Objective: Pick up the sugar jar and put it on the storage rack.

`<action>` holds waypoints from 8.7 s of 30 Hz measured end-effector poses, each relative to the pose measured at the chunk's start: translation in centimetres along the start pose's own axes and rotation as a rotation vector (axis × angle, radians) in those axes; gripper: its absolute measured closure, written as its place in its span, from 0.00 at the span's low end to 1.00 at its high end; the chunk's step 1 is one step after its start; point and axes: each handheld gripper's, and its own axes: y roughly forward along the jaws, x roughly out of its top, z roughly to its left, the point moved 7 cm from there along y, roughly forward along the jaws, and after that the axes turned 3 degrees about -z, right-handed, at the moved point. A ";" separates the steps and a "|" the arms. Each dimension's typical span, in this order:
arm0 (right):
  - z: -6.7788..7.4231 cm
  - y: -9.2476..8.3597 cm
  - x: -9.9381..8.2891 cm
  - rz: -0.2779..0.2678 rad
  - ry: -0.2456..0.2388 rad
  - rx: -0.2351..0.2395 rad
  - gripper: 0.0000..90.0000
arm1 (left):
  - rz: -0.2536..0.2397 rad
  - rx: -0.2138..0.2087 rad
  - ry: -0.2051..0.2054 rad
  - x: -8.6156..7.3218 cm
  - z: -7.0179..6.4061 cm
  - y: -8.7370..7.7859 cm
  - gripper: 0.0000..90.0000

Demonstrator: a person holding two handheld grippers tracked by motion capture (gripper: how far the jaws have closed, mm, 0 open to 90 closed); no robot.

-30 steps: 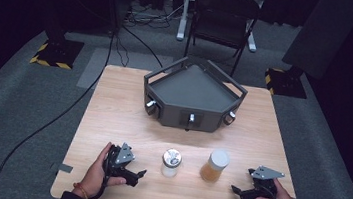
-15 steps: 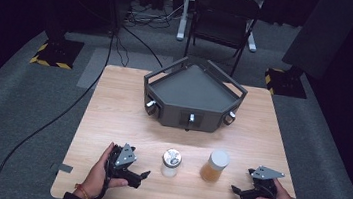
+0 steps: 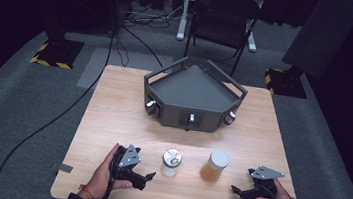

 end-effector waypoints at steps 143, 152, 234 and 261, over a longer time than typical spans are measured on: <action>0.0 0.0 0.0 0.000 -0.002 0.003 0.00 | -0.188 -0.032 -0.022 10.6 1.5 5.9 0.33; 0.0 0.0 0.0 0.000 -0.002 0.003 0.00 | -0.213 -0.015 -0.025 12.3 1.9 5.8 0.34; -0.1 0.0 0.0 -0.001 -0.005 0.006 0.00 | -0.157 0.278 -0.074 19.4 6.9 11.8 0.33; -0.1 0.0 0.0 -0.001 -0.005 0.006 0.00 | -0.134 0.275 -0.093 18.5 7.5 13.1 0.33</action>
